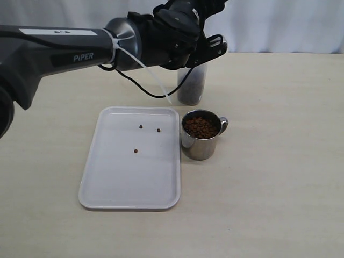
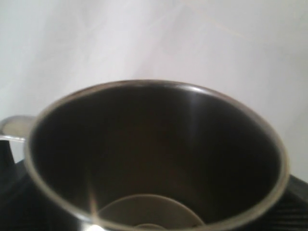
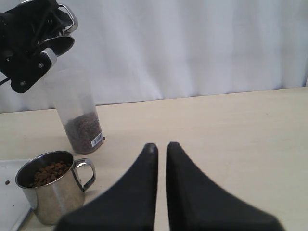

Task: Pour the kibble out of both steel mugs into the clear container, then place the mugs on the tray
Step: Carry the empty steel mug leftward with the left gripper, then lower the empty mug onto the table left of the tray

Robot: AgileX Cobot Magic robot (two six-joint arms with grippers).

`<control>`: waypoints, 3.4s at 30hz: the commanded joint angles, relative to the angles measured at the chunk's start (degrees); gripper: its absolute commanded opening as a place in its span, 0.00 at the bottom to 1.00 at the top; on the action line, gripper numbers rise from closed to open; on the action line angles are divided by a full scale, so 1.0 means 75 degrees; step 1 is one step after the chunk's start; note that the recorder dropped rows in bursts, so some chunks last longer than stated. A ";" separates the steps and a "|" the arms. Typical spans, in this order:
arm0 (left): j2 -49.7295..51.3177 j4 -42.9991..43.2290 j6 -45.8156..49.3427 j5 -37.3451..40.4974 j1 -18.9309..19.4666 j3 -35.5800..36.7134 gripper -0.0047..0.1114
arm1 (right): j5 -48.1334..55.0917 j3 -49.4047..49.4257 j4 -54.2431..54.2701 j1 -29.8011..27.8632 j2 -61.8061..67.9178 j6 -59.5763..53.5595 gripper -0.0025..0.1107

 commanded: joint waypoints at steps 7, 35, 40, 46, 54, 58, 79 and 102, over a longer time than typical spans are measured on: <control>-0.0461 -0.1279 -0.2978 0.1166 0.0104 -0.0089 0.04 | 0.0016 0.0033 0.0012 0.0027 -0.0021 0.0007 0.07; -0.1913 -0.6404 -0.4062 0.0667 0.1118 0.0346 0.04 | 0.0016 0.0033 0.0012 0.0027 -0.0021 0.0007 0.07; -0.2743 -0.6611 -0.5749 -0.0295 0.1709 0.1700 0.04 | 0.0016 0.0033 0.0012 0.0027 -0.0021 0.0007 0.07; -0.3947 -0.5823 -0.8512 -0.3126 0.2336 0.4321 0.04 | 0.0016 0.0033 0.0012 0.0027 -0.0021 0.0007 0.07; -0.4586 -0.4700 -1.0638 -0.5133 0.3450 0.6913 0.04 | 0.0016 0.0033 0.0012 0.0027 -0.0021 0.0007 0.07; -0.4822 -0.5284 -1.0385 -0.6155 0.4226 0.7860 0.04 | 0.0016 0.0033 0.0012 0.0027 -0.0021 0.0007 0.07; -0.2930 -1.2892 -0.5231 -1.2570 0.4575 1.0841 0.04 | 0.0016 0.0033 0.0012 0.0027 -0.0021 0.0007 0.07; -0.2235 -1.2511 -0.5563 -1.0691 0.4575 0.9564 0.04 | 0.0016 0.0033 0.0012 0.0027 -0.0021 0.0007 0.07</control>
